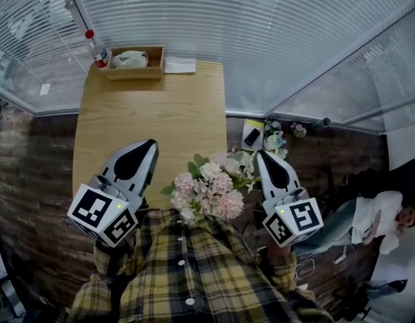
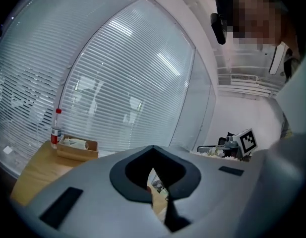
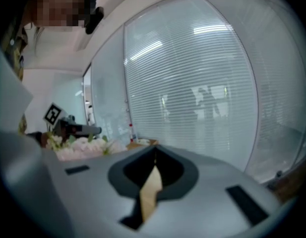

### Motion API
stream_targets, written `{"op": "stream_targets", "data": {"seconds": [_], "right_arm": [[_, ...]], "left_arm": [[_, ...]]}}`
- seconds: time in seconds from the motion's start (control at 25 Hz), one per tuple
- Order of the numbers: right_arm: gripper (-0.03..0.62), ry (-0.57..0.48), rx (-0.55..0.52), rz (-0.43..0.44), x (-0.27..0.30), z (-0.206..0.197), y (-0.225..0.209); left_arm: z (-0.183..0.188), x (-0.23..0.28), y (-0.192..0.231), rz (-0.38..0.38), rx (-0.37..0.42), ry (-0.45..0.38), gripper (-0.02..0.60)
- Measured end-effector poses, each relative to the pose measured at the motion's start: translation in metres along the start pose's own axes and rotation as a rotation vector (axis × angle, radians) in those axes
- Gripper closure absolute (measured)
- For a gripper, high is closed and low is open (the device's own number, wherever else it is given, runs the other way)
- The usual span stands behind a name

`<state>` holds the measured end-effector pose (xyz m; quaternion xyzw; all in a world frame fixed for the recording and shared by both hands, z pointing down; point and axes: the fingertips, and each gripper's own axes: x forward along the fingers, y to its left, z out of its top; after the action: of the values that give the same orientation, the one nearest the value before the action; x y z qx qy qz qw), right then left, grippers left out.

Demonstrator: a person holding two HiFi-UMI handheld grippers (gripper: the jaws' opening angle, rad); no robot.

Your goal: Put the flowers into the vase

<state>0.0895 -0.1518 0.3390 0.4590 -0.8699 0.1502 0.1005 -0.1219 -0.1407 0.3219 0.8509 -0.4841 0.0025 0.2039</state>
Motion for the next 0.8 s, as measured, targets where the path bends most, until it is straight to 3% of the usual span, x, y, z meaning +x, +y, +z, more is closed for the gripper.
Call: {"op": "stream_targets", "data": {"seconds": [0.8], "right_arm": [[0.580, -0.050, -0.072, 0.027, -0.003, 0.033, 0.011]], "left_arm": [[0.020, 0.009, -0.026, -0.072, 0.036, -0.028, 0.572]]}}
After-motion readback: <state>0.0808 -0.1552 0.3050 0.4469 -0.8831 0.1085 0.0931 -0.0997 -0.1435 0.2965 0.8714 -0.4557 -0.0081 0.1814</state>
